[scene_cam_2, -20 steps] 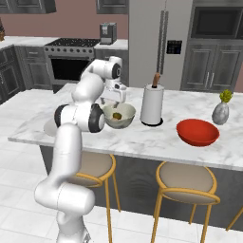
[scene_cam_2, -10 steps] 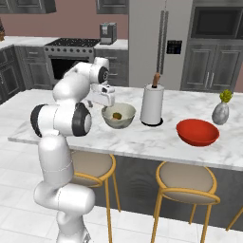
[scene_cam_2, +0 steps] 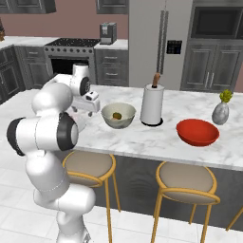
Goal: Take the fruits from the plate on the dining counter and place two fruits in each bowl.
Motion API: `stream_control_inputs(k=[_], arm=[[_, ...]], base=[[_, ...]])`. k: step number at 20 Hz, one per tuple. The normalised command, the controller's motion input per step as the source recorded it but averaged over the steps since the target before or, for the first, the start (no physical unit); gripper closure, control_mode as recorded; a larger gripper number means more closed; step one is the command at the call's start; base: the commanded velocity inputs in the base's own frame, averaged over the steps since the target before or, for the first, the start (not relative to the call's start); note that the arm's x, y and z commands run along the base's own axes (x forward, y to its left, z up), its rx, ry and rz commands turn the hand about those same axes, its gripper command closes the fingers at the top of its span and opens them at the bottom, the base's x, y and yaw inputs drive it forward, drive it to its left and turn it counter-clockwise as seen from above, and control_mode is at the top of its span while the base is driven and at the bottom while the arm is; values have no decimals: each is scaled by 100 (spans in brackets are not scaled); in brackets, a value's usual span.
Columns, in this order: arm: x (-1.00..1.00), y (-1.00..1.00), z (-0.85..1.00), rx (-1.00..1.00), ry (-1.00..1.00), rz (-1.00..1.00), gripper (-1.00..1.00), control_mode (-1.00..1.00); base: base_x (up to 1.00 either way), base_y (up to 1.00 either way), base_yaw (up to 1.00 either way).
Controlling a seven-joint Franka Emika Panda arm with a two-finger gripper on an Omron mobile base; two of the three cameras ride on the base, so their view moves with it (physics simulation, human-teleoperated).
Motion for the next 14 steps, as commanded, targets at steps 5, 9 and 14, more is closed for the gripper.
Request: stream_control_inputs(k=[5,9,14], arm=[[8,42,3,0,-1,32,-100,-100],[19,30,8,0,4,42,-100,-100],[15,32,0,0,1,52,-100,-100]], base=[[0,0,0],[0,0,0],[0,0,0]])
